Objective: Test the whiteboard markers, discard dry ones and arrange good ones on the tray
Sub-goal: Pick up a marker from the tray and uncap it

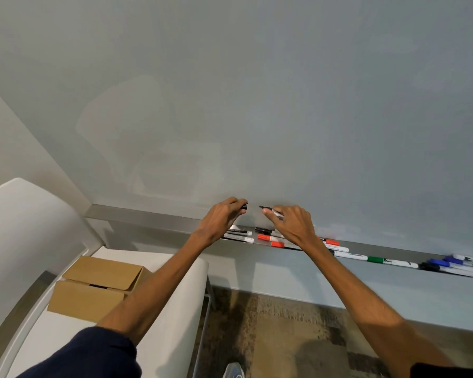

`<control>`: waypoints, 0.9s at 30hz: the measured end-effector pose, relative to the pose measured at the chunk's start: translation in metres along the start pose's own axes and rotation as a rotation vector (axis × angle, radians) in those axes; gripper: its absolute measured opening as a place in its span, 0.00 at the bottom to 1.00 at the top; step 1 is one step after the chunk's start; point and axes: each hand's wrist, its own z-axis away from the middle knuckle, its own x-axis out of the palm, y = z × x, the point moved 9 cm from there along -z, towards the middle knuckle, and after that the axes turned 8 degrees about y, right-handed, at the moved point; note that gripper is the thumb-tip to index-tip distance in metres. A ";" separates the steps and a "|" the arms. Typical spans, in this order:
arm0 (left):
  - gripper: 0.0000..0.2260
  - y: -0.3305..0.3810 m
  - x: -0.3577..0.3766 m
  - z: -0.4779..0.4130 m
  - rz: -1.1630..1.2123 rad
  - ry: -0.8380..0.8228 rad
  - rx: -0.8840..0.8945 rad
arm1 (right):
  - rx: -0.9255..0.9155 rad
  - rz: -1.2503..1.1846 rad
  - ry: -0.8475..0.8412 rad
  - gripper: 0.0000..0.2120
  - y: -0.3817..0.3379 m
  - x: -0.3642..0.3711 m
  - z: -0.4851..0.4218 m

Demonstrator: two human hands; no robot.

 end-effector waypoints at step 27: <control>0.19 0.240 -0.280 -0.241 -0.036 1.082 0.460 | -0.197 -0.706 0.953 0.08 -0.084 -0.366 -0.096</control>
